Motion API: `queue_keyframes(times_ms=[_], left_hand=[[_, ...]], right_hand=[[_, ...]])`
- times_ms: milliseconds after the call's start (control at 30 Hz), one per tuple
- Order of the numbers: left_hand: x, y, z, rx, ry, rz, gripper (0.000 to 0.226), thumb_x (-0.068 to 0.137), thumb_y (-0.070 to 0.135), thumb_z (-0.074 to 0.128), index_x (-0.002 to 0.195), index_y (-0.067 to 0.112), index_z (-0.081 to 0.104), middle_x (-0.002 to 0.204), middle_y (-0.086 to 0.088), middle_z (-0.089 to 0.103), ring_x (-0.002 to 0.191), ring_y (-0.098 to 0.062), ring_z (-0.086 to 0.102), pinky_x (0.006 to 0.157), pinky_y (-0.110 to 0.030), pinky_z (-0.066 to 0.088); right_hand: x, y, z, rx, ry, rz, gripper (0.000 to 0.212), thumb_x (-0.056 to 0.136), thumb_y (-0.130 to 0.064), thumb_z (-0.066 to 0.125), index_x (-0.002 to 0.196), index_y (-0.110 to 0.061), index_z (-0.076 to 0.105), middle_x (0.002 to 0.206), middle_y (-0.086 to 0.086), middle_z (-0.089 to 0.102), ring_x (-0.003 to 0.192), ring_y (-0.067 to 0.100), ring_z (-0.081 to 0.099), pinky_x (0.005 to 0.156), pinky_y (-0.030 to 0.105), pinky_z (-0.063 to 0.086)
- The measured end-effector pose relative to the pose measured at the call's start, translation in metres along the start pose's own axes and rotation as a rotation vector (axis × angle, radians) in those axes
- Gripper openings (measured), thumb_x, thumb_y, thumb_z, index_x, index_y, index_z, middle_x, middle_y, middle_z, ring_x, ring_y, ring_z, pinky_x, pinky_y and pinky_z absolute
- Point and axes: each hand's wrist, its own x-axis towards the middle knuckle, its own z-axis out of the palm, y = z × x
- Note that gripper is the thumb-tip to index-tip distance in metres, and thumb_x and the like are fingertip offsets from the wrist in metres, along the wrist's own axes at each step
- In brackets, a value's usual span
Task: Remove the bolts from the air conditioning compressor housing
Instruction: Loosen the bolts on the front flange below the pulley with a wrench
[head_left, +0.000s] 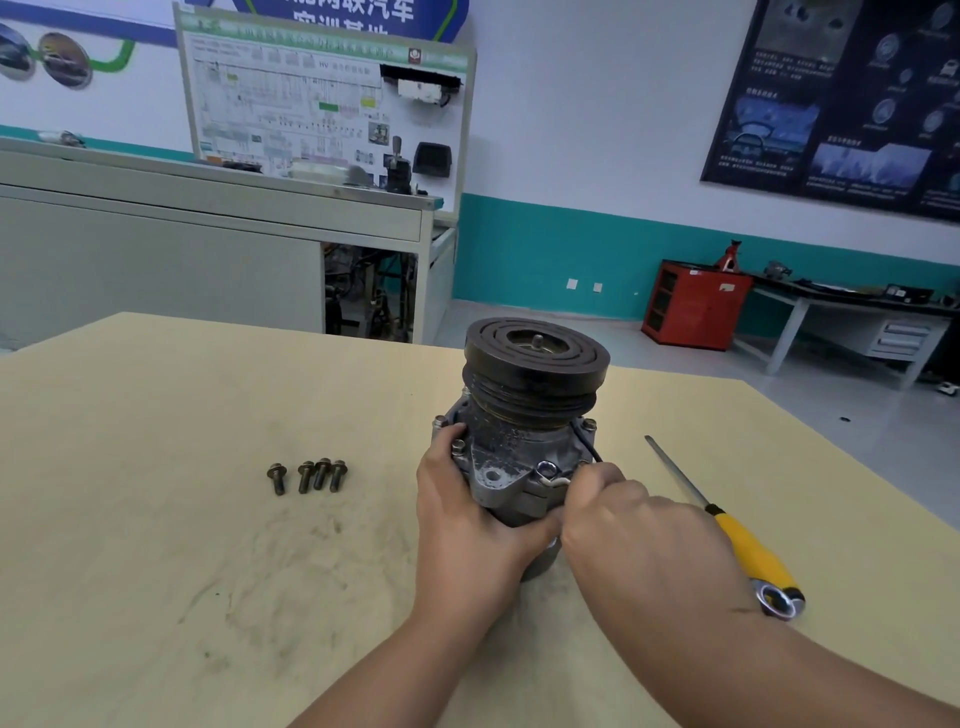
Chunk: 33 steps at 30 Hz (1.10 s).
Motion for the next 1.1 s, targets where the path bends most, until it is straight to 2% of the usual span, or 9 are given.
queue_keyframes(times_ms=[167, 267, 367, 433, 500, 567, 633, 767, 1100], left_hand=[[0.001, -0.001, 0.0, 0.021, 0.007, 0.017, 0.104, 0.041, 0.043, 0.086, 0.112, 0.067, 0.015, 0.132, 0.014, 0.036, 0.125, -0.004, 0.039, 0.103, -0.031, 0.04], [0.002, -0.005, 0.0, 0.034, 0.009, 0.033, 0.105, 0.045, 0.036, 0.092, 0.113, 0.066, 0.017, 0.132, 0.014, 0.036, 0.126, -0.002, 0.039, 0.102, -0.026, 0.039], [0.003, -0.007, 0.001, 0.037, 0.01, 0.019, 0.103, 0.044, 0.042, 0.088, 0.11, 0.07, 0.014, 0.131, 0.015, 0.036, 0.125, 0.0, 0.04, 0.098, -0.015, 0.039], [0.003, -0.006, 0.001, 0.04, 0.015, 0.009, 0.1, 0.043, 0.048, 0.085, 0.109, 0.071, 0.013, 0.13, 0.014, 0.036, 0.124, 0.0, 0.04, 0.096, -0.01, 0.038], [0.002, -0.004, 0.001, 0.05, 0.011, 0.008, 0.097, 0.042, 0.054, 0.081, 0.11, 0.071, 0.012, 0.132, 0.011, 0.037, 0.126, -0.005, 0.041, 0.1, -0.023, 0.041], [0.002, -0.002, 0.0, 0.05, 0.004, 0.006, 0.096, 0.042, 0.055, 0.079, 0.11, 0.07, 0.012, 0.133, 0.009, 0.039, 0.127, -0.009, 0.042, 0.102, -0.033, 0.043], [0.002, -0.001, -0.001, 0.057, -0.005, 0.004, 0.095, 0.042, 0.055, 0.078, 0.109, 0.069, 0.013, 0.134, 0.007, 0.039, 0.127, -0.011, 0.042, 0.102, -0.037, 0.043], [0.002, -0.001, -0.001, 0.058, -0.011, -0.002, 0.095, 0.042, 0.055, 0.077, 0.11, 0.068, 0.013, 0.134, 0.005, 0.04, 0.127, -0.013, 0.043, 0.101, -0.037, 0.044], [0.003, -0.003, -0.002, 0.047, -0.029, -0.015, 0.096, 0.042, 0.055, 0.078, 0.114, 0.064, 0.015, 0.134, 0.005, 0.043, 0.124, -0.007, 0.046, 0.099, -0.029, 0.045]], right_hand=[[0.007, 0.011, -0.004, 0.022, 0.028, -0.038, 0.024, 0.036, 0.002, 0.046, 0.054, 0.007, 0.062, 0.032, 0.005, 0.04, 0.018, 0.014, 0.036, 0.035, 0.008, 0.023], [0.013, 0.023, -0.005, 0.157, 0.046, -0.175, 0.036, 0.025, 0.007, 0.038, 0.054, 0.006, 0.059, 0.03, 0.005, 0.039, 0.016, 0.015, 0.034, 0.058, 0.007, 0.003], [0.018, 0.036, -0.001, 0.13, 0.026, -0.285, 0.039, 0.045, 0.005, 0.027, 0.061, 0.003, 0.063, 0.033, 0.006, 0.041, 0.017, 0.02, 0.035, 0.059, 0.014, -0.006], [0.022, 0.043, -0.001, 0.051, -0.038, -0.342, 0.024, 0.048, 0.008, 0.049, 0.065, 0.0, 0.064, 0.037, 0.006, 0.044, 0.02, 0.022, 0.038, 0.055, 0.017, -0.008], [0.026, 0.049, 0.004, 0.0, -0.149, -0.421, 0.03, 0.059, -0.016, 0.082, 0.075, -0.006, 0.06, 0.047, 0.006, 0.051, 0.03, 0.024, 0.048, 0.048, 0.021, -0.005], [0.032, 0.053, 0.01, 0.062, -0.111, -0.441, 0.035, 0.09, -0.041, 0.057, 0.073, -0.011, 0.055, 0.047, 0.003, 0.051, 0.032, 0.024, 0.049, 0.045, 0.022, -0.003], [0.034, 0.054, 0.016, 0.172, 0.005, -0.398, 0.05, 0.097, -0.04, 0.03, 0.062, -0.013, 0.053, 0.038, 0.003, 0.045, 0.024, 0.024, 0.04, 0.041, 0.02, 0.001], [0.033, 0.055, 0.032, 0.275, 0.16, -0.428, 0.062, 0.102, -0.037, 0.013, 0.062, -0.013, 0.054, 0.039, 0.001, 0.042, 0.026, 0.026, 0.037, 0.038, 0.021, 0.014], [0.043, 0.066, 0.039, 0.416, 0.103, -0.475, 0.064, 0.099, -0.048, 0.013, 0.068, -0.018, 0.06, 0.048, -0.007, 0.052, 0.036, 0.019, 0.048, 0.033, 0.024, 0.028]])
